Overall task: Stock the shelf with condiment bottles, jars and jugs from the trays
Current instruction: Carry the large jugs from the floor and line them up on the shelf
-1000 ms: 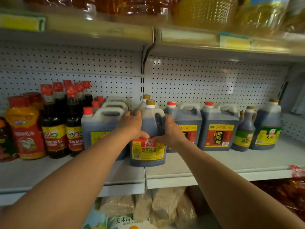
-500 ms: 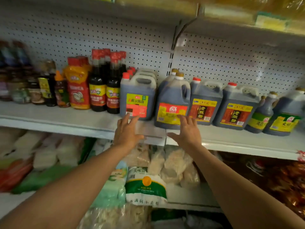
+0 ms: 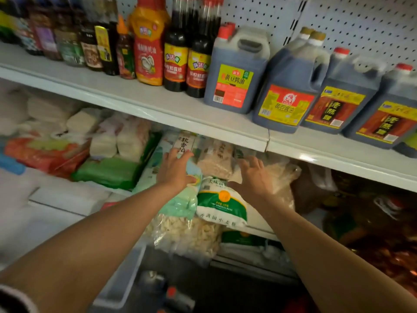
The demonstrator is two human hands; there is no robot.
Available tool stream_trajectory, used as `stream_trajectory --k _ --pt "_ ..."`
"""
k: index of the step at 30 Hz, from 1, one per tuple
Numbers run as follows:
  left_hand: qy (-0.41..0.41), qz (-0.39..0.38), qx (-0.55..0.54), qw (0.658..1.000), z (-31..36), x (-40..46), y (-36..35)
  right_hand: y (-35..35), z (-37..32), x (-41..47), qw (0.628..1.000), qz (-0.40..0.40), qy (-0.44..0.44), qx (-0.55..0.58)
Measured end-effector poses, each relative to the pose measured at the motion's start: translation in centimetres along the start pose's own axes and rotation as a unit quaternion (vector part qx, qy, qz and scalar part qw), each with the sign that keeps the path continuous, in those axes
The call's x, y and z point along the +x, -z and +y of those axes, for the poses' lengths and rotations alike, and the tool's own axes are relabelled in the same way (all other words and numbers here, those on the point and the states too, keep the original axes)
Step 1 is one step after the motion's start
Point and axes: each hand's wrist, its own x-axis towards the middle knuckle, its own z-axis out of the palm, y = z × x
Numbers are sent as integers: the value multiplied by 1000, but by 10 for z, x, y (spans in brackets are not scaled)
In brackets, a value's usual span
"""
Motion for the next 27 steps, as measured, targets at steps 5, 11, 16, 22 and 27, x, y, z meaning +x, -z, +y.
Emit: stream_trajectory --k 5,11,16,22,27 --pt "41 -39 -17 998 -33 -11 -34 -43 -10 0 998 -62 13 12" --pt "95 -81 -23 992 -78 -28 -89 -117 -11 2 988 -151 32 2" --pt "189 -128 -37 973 -144 -74 -157 -218 -19 -5 969 -240 50 11" --pt "256 -195 -36 946 -232 -118 -241 -354 -31 -34 945 -321 17 61" --pt "266 -236 -66 932 -301 -133 -322 -465 -35 -59 918 -366 -42 145"
